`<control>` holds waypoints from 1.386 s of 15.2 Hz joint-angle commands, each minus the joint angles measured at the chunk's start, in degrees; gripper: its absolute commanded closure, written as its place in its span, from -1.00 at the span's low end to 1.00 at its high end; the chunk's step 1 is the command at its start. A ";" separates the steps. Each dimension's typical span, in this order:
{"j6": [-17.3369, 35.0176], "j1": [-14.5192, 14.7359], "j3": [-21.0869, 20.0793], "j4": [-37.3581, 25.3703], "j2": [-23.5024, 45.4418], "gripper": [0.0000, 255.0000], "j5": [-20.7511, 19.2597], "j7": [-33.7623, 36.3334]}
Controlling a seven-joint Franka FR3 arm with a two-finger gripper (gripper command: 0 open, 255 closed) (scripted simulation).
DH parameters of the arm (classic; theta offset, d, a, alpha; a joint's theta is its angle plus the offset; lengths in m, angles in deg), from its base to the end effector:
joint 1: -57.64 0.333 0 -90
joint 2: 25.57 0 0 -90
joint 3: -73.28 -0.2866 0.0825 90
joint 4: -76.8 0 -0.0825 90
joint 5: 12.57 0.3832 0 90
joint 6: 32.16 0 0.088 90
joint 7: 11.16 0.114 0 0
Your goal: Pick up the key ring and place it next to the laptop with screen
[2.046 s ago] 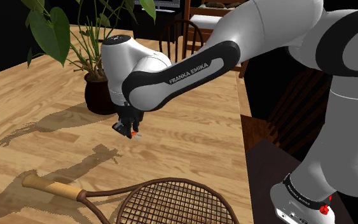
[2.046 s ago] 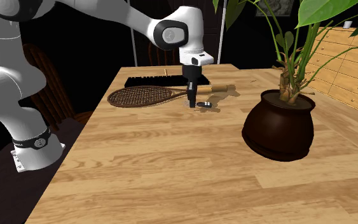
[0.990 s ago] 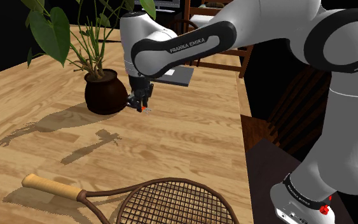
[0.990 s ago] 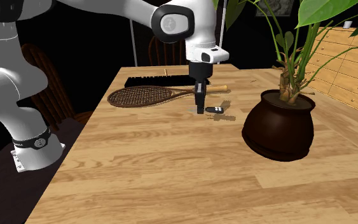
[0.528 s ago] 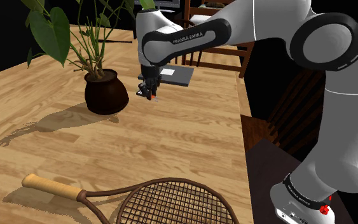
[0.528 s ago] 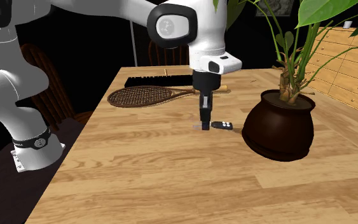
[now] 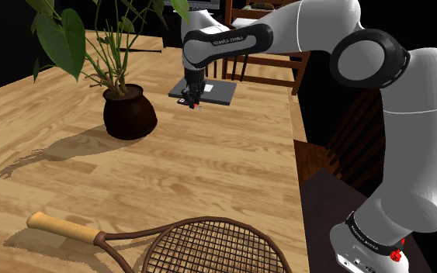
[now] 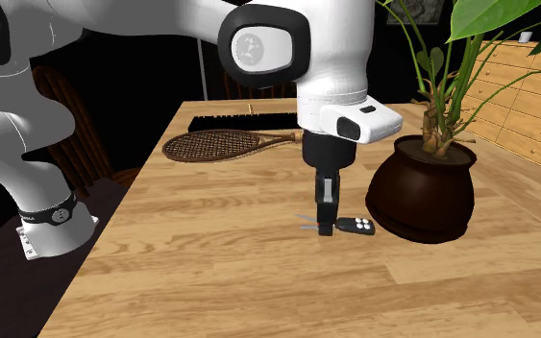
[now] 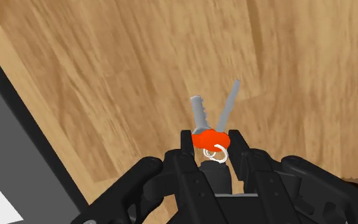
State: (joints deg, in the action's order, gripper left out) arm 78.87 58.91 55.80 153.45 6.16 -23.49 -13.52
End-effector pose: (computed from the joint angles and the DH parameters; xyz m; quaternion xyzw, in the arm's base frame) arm 0.6816 0.1737 0.3940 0.9811 0.1897 0.0368 0.0064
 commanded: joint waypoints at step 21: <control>7.94 -0.86 1.23 2.42 5.59 1.00 -1.29 -0.89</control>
State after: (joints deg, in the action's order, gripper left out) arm 86.78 58.05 57.03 155.85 11.75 -24.79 -14.41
